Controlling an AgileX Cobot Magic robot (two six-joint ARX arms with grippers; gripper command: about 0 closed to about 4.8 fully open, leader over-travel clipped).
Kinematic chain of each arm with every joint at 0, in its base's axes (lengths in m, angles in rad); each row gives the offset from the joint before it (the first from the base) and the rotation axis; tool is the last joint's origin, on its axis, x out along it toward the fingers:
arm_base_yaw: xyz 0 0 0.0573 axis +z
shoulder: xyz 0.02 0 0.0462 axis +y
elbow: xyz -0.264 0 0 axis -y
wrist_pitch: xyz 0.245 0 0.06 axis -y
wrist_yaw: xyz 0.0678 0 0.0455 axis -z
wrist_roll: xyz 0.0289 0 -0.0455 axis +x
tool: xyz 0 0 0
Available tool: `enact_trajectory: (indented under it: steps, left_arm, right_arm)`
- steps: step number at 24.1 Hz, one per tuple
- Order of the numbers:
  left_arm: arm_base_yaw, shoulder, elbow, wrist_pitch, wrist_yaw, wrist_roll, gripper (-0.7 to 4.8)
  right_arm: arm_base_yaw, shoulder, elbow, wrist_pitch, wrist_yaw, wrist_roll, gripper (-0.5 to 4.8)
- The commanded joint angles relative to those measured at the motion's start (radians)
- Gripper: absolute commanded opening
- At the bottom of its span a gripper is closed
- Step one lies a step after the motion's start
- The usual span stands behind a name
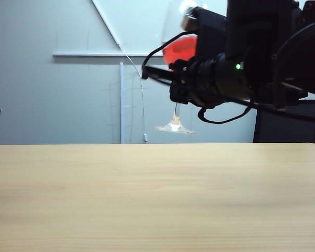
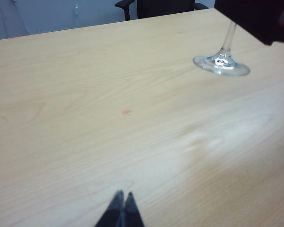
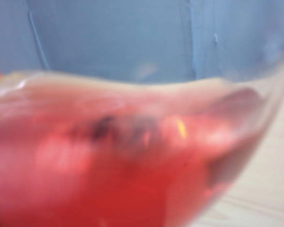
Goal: Gently pick up the goblet, rotate it counterclockwise for two full turns (viewing from above), and then place it back on the table.
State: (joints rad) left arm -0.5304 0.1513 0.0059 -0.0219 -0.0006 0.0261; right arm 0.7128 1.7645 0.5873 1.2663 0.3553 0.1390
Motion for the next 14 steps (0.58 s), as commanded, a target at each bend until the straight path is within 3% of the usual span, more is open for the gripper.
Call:
enact_trajectory:
  steps: [1,6,12,14]
  left_arm:
    - [0.001,0.000,0.003,0.008,0.002,0.000,-0.05]
    - [0.001,0.000,0.003,0.008,0.002,0.000,-0.05]
    - [0.001,0.000,0.003,0.008,0.002,0.000,-0.05]
    - [0.001,0.000,0.003,0.008,0.002,0.000,-0.05]
  right_arm:
    - [-0.030,-0.009,0.007,0.051,-0.081,0.170,-0.08]
    - [-0.097,-0.009,0.031,-0.060,-0.173,0.277,-0.08]
    - [-0.105,-0.009,0.158,-0.379,-0.232,0.272,-0.08]
    - [-0.101,-0.010,0.209,-0.446,-0.260,0.197,-0.08]
